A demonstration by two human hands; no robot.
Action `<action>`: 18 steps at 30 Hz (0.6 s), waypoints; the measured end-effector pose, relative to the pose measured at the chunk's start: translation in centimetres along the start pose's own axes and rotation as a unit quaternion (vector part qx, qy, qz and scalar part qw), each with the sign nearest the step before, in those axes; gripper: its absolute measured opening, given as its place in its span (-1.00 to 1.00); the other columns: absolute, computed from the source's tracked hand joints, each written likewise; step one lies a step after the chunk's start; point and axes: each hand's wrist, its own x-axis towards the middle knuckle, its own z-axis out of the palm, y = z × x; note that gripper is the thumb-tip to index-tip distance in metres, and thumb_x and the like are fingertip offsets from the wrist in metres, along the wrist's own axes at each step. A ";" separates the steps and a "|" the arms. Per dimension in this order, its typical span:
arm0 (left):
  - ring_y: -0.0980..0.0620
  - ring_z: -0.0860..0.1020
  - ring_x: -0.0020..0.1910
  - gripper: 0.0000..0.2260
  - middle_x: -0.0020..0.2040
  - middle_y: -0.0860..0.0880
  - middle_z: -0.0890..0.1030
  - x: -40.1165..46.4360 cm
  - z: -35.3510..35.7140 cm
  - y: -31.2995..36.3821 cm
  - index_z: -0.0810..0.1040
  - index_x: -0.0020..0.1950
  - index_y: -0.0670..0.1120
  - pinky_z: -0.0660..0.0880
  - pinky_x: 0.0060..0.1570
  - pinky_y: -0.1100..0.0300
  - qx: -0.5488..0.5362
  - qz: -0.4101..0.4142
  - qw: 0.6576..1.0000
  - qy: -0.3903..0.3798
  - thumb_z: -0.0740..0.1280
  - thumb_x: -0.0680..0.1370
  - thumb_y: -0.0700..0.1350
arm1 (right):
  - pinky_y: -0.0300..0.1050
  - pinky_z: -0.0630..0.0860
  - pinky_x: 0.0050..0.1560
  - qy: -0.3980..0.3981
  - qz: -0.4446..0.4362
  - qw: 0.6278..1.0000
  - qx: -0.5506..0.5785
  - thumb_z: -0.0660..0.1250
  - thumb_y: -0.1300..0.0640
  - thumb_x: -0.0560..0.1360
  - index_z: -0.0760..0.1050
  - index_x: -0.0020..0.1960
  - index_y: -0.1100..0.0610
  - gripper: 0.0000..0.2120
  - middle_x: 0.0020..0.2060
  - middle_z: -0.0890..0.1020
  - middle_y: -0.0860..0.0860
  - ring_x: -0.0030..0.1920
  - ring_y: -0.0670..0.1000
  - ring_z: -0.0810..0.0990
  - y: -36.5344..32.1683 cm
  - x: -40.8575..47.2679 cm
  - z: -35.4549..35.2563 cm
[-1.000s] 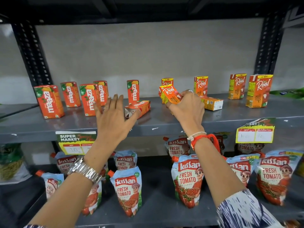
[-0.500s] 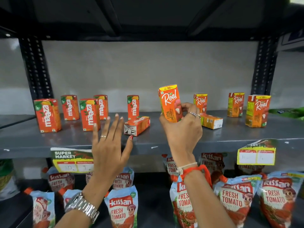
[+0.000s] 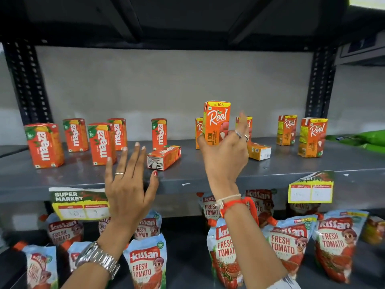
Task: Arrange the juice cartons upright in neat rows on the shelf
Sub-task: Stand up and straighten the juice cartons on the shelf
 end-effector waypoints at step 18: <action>-0.08 0.37 0.39 -0.45 0.40 -0.09 0.42 -0.2 0.1 0.0 0.35 0.43 -0.14 0.15 0.39 -0.04 0.005 -0.009 1.000 -0.002 -0.01 0.57 0.15 | -0.02 0.50 0.10 -0.207 0.058 0.971 -0.102 0.60 0.02 0.21 0.31 0.29 0.23 -0.21 0.20 0.46 0.13 0.23 0.14 0.50 2.1 4.0 5.4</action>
